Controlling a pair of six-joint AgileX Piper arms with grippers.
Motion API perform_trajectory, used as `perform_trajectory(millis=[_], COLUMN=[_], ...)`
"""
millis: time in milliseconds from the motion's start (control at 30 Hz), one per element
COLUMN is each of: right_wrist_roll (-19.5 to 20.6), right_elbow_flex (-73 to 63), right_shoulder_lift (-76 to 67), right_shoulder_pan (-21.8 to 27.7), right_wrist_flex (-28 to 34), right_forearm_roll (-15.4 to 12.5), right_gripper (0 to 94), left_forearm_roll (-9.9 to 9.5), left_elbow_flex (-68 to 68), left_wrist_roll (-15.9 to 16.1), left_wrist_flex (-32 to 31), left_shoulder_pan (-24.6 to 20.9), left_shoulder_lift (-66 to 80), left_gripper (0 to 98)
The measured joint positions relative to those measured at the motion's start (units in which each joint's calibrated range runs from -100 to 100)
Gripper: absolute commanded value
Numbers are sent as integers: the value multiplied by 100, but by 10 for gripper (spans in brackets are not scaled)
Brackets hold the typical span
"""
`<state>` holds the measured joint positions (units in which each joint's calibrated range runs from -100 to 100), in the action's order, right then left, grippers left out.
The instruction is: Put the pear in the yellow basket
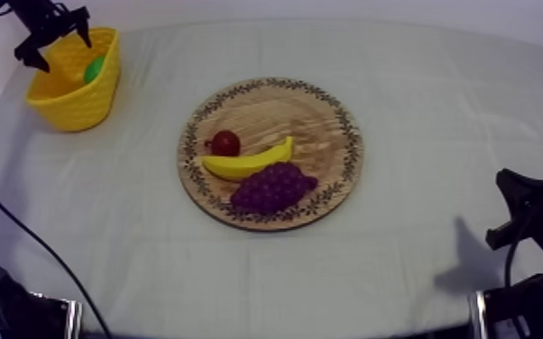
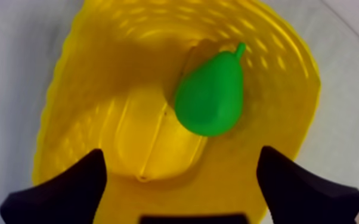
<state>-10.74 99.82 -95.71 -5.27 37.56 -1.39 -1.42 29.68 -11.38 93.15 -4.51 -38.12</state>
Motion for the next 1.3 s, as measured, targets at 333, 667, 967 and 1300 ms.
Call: perform_trajectory(millis=[333, 667, 967, 1300], right_wrist_roll=[8, 2, -1, -1], right_elbow_flex=[0, 0, 0, 0], right_shoulder_lift=[0, 0, 0, 0], right_shoulder_pan=[0, 0, 0, 0], right_wrist_flex=[0, 0, 0, 0], right_forearm_roll=[0, 0, 0, 0], right_gripper=[4, 4, 4, 4], left_forearm_roll=[6, -11, -142, -356], left_elbow_flex=[-672, -1673, -2890, -4192], left_wrist_roll=[-3, 171, 242, 96], left_wrist_flex=[-36, -399, -650, -880], left_shoulder_pan=[78, 262, 280, 444], left_shoulder_lift=[986, 2226, 3400, 4815], left_gripper=[661, 359, 111, 4])
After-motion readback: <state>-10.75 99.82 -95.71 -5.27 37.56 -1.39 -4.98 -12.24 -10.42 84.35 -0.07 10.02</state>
